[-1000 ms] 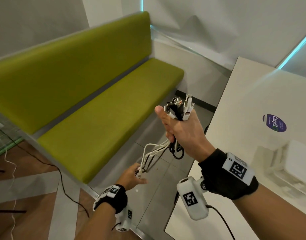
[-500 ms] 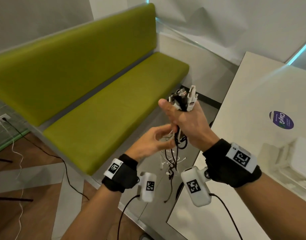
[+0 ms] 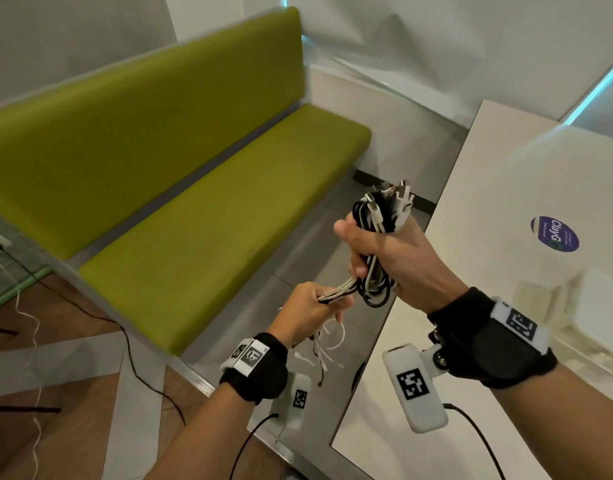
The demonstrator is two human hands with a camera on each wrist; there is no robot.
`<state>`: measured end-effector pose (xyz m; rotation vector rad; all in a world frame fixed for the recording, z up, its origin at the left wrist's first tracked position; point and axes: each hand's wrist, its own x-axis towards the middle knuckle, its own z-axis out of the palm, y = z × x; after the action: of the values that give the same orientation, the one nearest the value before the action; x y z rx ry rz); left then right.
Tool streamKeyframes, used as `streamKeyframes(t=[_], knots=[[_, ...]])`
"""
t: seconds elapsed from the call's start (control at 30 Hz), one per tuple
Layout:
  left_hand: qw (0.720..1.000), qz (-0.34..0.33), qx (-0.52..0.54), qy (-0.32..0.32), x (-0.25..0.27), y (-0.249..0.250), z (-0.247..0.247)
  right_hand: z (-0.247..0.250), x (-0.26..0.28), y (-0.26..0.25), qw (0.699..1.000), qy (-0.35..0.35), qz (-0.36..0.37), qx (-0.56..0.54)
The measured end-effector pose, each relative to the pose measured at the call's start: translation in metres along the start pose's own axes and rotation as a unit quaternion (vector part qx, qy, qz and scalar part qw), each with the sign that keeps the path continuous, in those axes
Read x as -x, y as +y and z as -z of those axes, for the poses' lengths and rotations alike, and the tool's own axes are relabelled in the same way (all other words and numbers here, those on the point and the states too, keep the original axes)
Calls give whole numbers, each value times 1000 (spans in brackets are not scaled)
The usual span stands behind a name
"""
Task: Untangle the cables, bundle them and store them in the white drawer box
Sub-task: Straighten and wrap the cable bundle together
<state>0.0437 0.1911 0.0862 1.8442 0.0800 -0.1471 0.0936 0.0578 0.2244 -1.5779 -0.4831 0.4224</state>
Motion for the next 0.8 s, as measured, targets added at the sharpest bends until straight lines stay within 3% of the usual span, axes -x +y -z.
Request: streamKeyframes(t=[0.13,0.3,0.47,0.63,0.8], knots=[[998,1,-42,38,-8,-10,0,4,8,10,988,59,40,133],[994,10,-78,-78,-12,-20,3,20,25,38,964,119,28,237],[994,-30,-29,-99,-2,-17,-16,43,38,54,960,176,9,219],[986,-76,-104,-106,-17,-18,-49,76,60,79,959,231,-29,164],[969,-80,-188,-139,-25,-32,-95,101,109,117,954,258,-60,142]])
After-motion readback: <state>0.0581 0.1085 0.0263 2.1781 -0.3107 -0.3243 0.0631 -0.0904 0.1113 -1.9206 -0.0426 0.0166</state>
